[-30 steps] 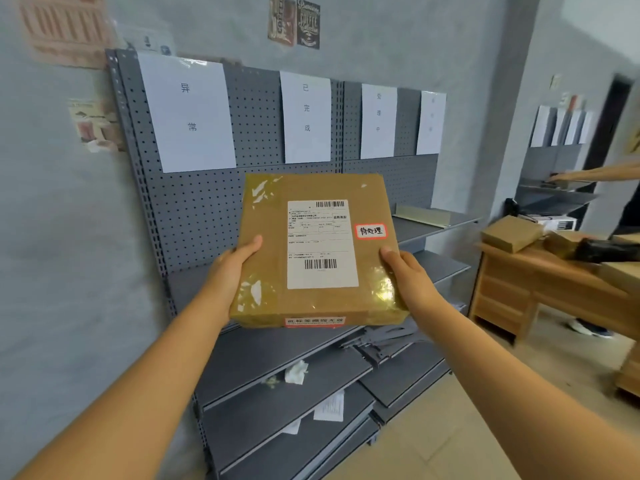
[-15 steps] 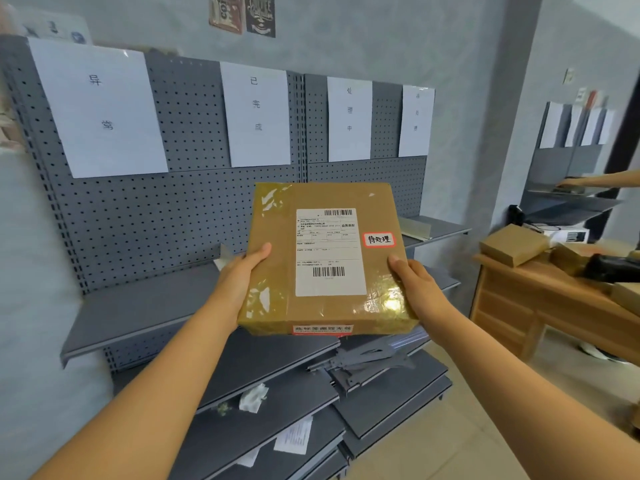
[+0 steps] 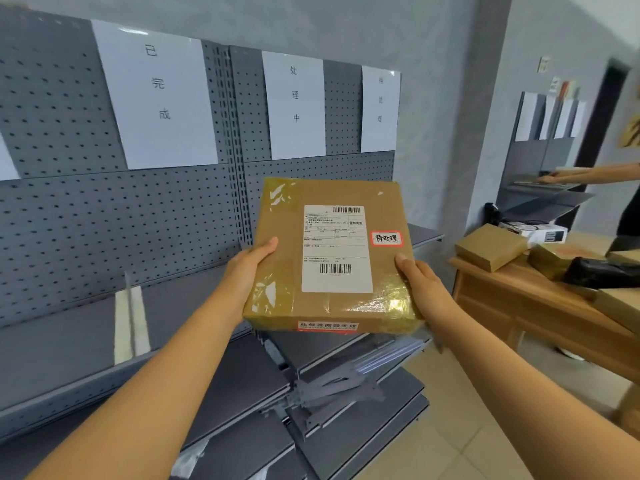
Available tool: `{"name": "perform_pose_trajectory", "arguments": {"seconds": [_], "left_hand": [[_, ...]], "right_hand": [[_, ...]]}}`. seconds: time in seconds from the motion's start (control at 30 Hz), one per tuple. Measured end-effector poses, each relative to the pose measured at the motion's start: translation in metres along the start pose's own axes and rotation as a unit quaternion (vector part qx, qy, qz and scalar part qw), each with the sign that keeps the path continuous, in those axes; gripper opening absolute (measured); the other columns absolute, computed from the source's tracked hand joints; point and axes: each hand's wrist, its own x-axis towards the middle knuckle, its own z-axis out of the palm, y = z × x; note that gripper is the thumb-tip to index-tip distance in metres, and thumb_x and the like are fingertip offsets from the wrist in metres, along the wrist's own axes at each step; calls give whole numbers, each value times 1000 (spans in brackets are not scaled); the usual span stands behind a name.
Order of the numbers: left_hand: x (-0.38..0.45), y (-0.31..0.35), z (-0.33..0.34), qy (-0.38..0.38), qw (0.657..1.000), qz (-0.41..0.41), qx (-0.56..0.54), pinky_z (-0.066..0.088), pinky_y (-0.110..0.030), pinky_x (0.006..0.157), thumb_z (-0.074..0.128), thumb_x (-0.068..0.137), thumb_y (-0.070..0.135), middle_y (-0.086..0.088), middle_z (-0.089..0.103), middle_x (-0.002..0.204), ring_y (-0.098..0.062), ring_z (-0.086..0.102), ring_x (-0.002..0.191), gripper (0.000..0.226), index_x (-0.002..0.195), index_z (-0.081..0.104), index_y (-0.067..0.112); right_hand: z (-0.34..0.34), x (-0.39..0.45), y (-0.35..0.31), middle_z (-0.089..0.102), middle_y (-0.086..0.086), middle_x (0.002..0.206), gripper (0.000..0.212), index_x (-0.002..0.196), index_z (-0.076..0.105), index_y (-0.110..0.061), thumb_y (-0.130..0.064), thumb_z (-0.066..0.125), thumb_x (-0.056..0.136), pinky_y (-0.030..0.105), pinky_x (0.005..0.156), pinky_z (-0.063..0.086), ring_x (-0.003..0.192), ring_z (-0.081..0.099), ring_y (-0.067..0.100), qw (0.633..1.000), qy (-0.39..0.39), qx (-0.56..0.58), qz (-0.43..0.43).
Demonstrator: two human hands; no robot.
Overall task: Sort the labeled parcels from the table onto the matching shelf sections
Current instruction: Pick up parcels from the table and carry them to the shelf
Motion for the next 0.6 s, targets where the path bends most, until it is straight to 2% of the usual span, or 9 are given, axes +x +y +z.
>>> {"name": "perform_pose_trajectory", "arguments": {"seconds": [0.13, 0.27, 0.4, 0.53, 0.6], "left_hand": [[67, -5, 35, -15, 1000, -3, 5, 55, -53, 94, 70, 87, 42, -12, 76, 105, -34, 72, 97, 43, 120, 67, 13], [122, -8, 72, -23, 999, -1, 26, 56, -52, 92, 70, 87, 46, -12, 77, 100, -33, 73, 92, 45, 117, 67, 13], [170, -14, 109, -30, 999, -15, 22, 54, -55, 94, 69, 88, 45, -15, 75, 107, -36, 72, 97, 47, 121, 65, 12], [214, -24, 145, -23, 999, -15, 22, 56, -52, 92, 69, 87, 45, -13, 76, 104, -35, 73, 95, 46, 119, 66, 12], [236, -31, 165, -9, 1000, -13, 16, 58, -47, 86, 70, 86, 44, -12, 77, 101, -33, 74, 91, 42, 115, 68, 13]], "right_hand": [[-21, 65, 3, 67, 0, 112, 54, 133, 50, -22, -60, 49, 94, 32, 73, 51, 96, 67, 19, 1000, 19, -16, 8], [-43, 123, 14, 69, 0, 110, 52, 129, 52, -21, -59, 50, 94, 38, 86, 54, 97, 69, 20, 999, 30, -6, 11], [-67, 182, 24, 69, 3, 115, 57, 132, 53, -20, -61, 51, 93, 48, 99, 51, 102, 69, 25, 999, 29, -5, 20], [-94, 241, 35, 70, 2, 113, 58, 131, 53, -20, -63, 51, 92, 45, 97, 52, 99, 70, 23, 1000, 14, -8, 15], [-108, 274, 41, 71, 1, 110, 57, 130, 54, -19, -62, 51, 92, 41, 91, 54, 96, 70, 21, 1000, 4, -12, 9]]}}
